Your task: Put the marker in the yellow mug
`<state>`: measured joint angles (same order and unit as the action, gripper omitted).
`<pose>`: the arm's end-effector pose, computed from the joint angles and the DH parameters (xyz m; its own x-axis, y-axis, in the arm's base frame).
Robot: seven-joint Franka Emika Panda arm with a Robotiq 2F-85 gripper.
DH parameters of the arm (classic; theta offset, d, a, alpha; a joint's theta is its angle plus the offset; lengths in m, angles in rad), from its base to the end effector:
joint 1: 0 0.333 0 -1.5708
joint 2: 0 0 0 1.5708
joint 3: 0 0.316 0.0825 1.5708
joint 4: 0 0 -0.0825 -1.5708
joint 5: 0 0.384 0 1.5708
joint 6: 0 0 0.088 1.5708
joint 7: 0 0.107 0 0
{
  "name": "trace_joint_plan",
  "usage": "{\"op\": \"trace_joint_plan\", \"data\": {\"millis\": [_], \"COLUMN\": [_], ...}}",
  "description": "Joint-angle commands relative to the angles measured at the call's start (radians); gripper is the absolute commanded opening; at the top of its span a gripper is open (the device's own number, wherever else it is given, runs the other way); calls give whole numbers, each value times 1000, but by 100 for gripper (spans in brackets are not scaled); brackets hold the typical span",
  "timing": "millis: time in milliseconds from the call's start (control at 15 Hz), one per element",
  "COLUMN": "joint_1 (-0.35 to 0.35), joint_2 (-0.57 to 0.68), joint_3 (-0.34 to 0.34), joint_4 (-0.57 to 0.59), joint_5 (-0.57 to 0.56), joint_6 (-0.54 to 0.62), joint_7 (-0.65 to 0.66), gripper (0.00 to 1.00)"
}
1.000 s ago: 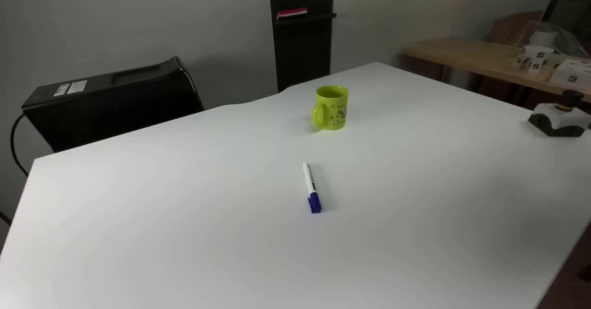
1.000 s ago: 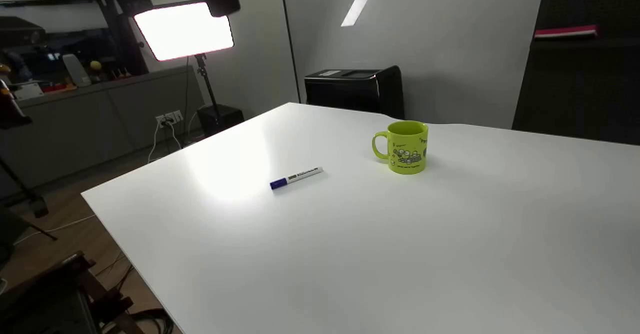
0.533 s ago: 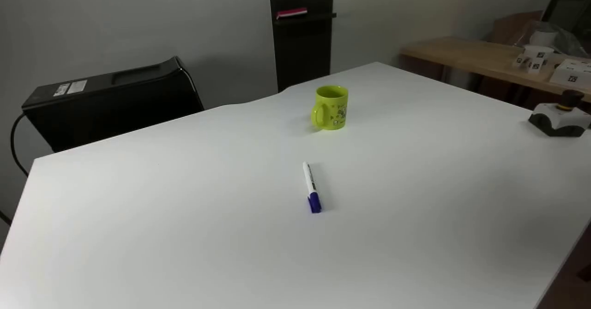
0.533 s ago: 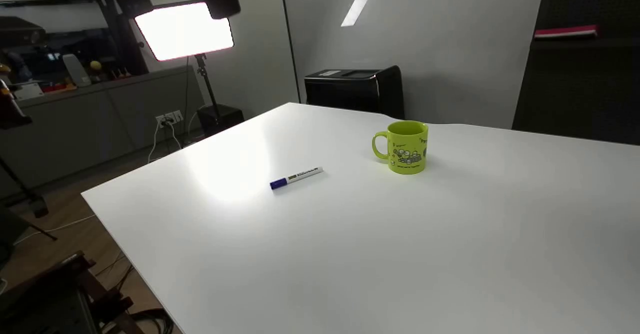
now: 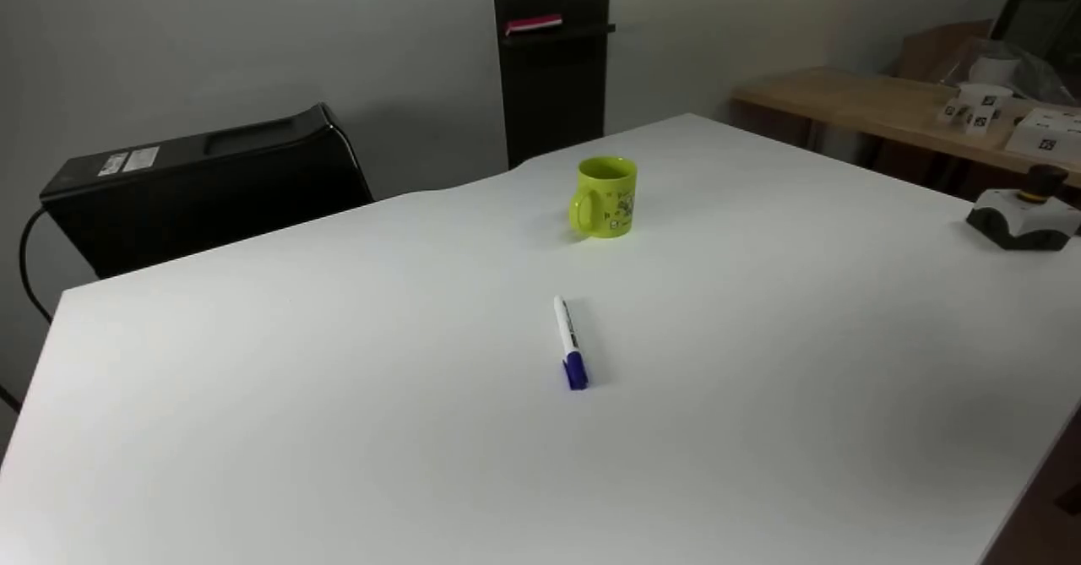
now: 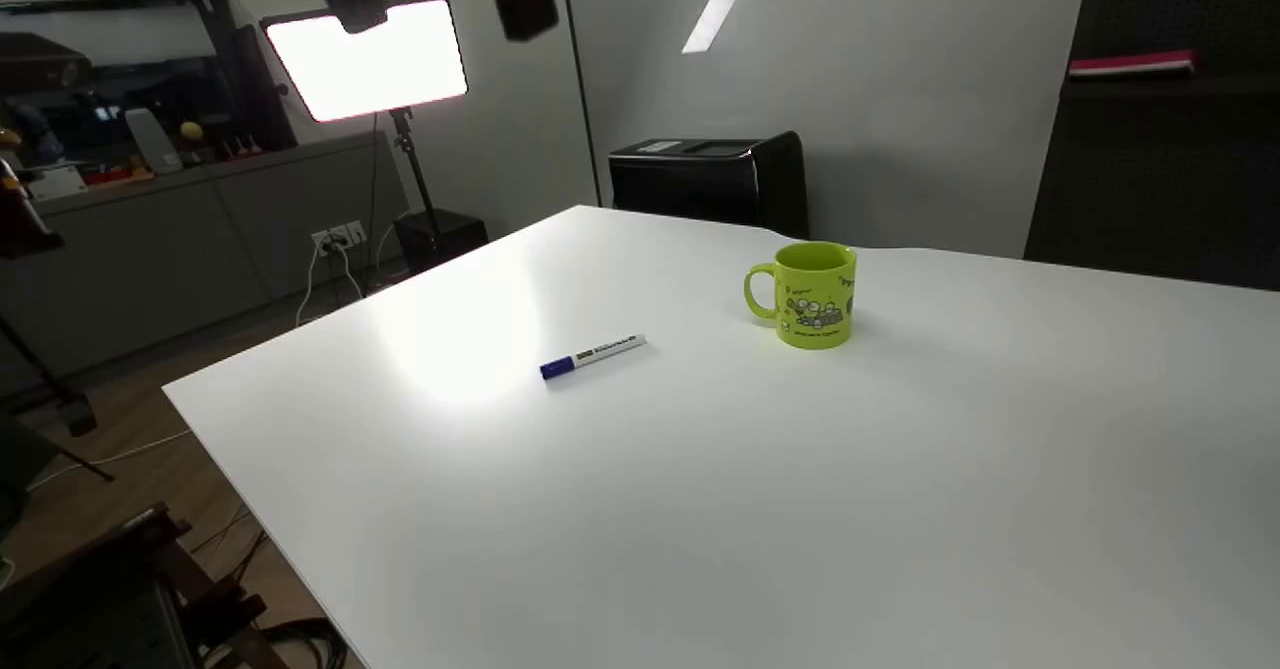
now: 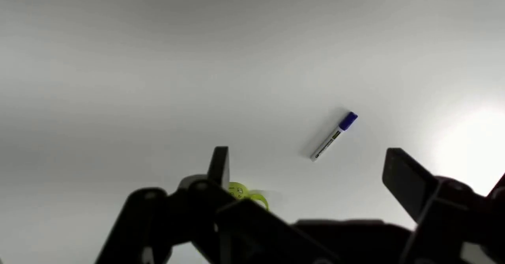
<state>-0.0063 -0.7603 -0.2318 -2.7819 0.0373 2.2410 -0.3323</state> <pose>0.3264 -0.0734 0.4349 0.9631 0.1012 0.2493 0.1335 -0.9842 -0.1162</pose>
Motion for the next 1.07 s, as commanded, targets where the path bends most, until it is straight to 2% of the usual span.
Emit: {"op": "trace_joint_plan", "data": {"millis": [0, 200, 467, 1000], "joint_1": [26, 34, 52, 64], "joint_2": [246, 416, 604, 876], "joint_3": [20, 50, 102, 240], "joint_4": [117, 202, 311, 479], "joint_5": [50, 99, 177, 269], "joint_6": [129, 204, 212, 239], "joint_7": [64, 115, 168, 246], "gripper": [100, 100, 100, 100]}}
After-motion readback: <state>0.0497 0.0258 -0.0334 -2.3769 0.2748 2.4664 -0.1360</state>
